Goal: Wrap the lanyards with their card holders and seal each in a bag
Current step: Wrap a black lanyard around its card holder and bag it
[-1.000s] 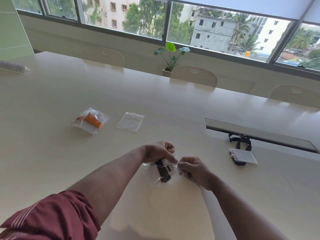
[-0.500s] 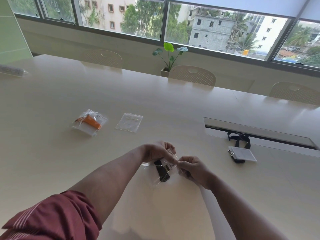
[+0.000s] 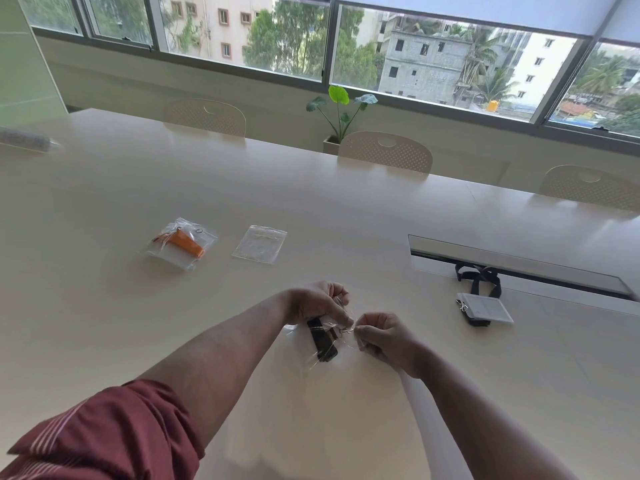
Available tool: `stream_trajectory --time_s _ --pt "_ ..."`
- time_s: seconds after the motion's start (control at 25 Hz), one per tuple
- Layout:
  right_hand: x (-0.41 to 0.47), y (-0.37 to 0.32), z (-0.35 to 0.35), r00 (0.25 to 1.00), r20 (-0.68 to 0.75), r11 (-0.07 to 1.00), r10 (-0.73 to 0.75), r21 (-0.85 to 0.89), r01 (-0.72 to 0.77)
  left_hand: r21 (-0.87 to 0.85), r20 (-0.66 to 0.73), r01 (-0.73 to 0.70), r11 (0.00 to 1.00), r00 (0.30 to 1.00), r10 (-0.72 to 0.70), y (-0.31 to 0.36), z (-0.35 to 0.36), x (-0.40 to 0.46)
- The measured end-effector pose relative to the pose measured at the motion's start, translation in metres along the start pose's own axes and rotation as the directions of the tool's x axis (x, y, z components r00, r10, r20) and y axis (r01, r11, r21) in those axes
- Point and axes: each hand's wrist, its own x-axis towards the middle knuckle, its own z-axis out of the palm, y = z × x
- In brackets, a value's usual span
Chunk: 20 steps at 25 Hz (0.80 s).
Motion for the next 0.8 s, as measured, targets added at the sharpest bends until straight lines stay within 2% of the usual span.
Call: stream_trajectory --time_s 0.6,0.8 --pt "-0.0019 -0.0011 -0.0041 0.999 -0.025 0.996 0.026 -0.084 -0.028 -0.046 -0.059 -0.04 0.998 0.998 0.037 -0.001 0.0017 -0.0051" --pt "-0.0028 0.0004 -0.0077 1.0 -0.018 0.999 0.006 -0.045 -0.007 -0.07 -0.079 -0.062 0.996 0.995 0.057 -0.0026 0.0004 -0.0046"
